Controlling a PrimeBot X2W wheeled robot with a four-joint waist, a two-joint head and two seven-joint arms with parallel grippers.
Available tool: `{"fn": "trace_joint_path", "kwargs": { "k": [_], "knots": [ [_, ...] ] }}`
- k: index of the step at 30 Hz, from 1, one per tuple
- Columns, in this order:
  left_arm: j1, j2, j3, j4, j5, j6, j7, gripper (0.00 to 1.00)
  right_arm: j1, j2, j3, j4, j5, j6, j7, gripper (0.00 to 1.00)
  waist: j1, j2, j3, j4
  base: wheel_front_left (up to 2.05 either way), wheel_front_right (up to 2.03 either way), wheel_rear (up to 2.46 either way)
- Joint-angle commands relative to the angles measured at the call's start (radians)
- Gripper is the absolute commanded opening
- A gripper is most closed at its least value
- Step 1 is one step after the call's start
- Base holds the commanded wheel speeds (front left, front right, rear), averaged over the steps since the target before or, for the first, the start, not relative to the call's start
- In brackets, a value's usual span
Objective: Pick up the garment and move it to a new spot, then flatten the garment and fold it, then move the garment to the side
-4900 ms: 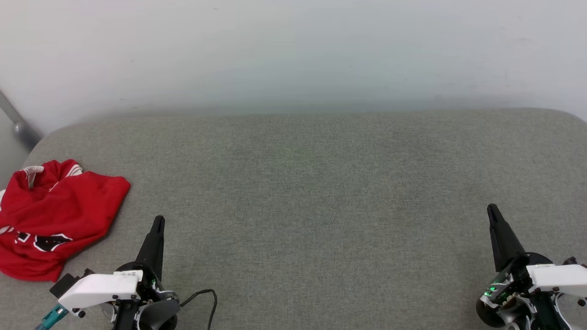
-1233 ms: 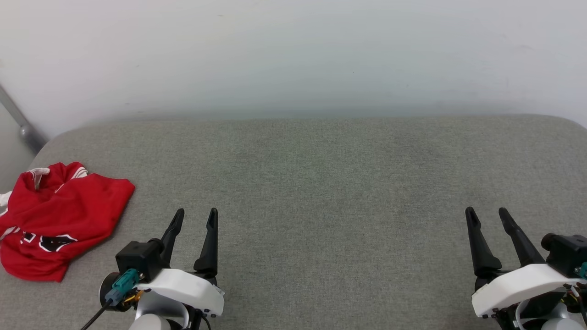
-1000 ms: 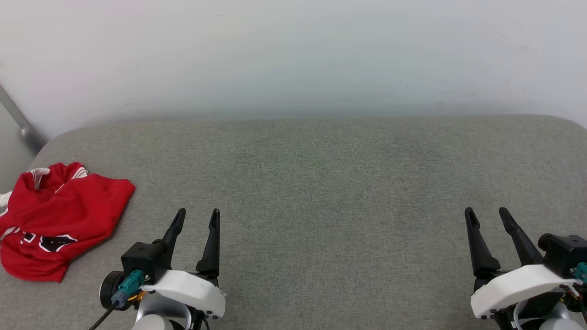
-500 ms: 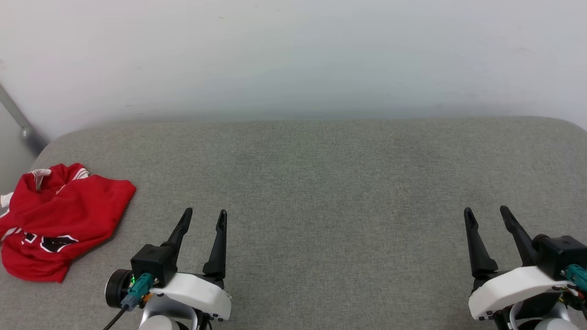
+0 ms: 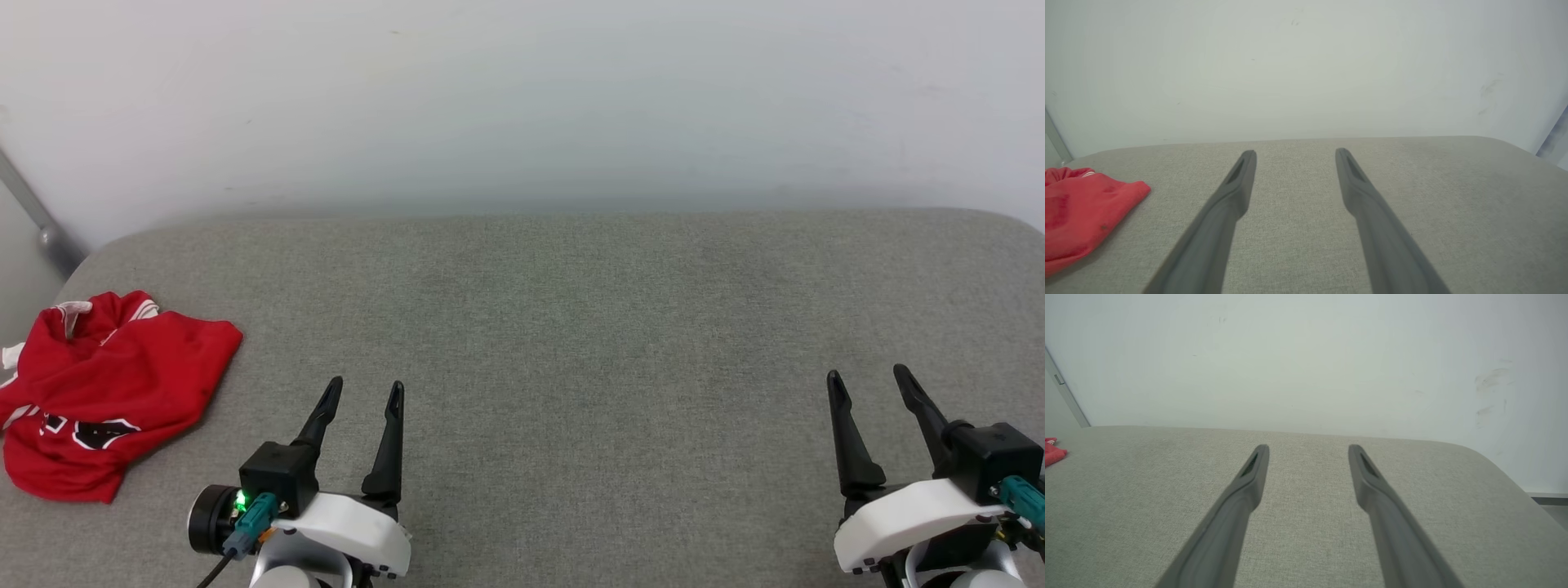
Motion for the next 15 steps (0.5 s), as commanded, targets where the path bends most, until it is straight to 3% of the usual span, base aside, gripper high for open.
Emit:
{"fn": "trace_joint_path", "kwargs": {
  "k": [1,15],
  "knots": [
    [-0.01,-0.005,0.007,0.007,0.001,-0.005,-0.006,1.0,0.012,0.005,-0.001,-0.004,-0.007,0.0,-0.007,1.0,-0.0001,-0.0001,0.0,0.0,0.0,0.0,0.0],
    [-0.021,-0.013,0.023,0.04,-0.029,-0.008,-0.005,1.0,0.014,0.01,-0.011,-0.014,-0.005,0.0,-0.002,1.0,-0.0001,-0.0001,0.006,0.009,0.0,0.0,0.0]
  ]
}}
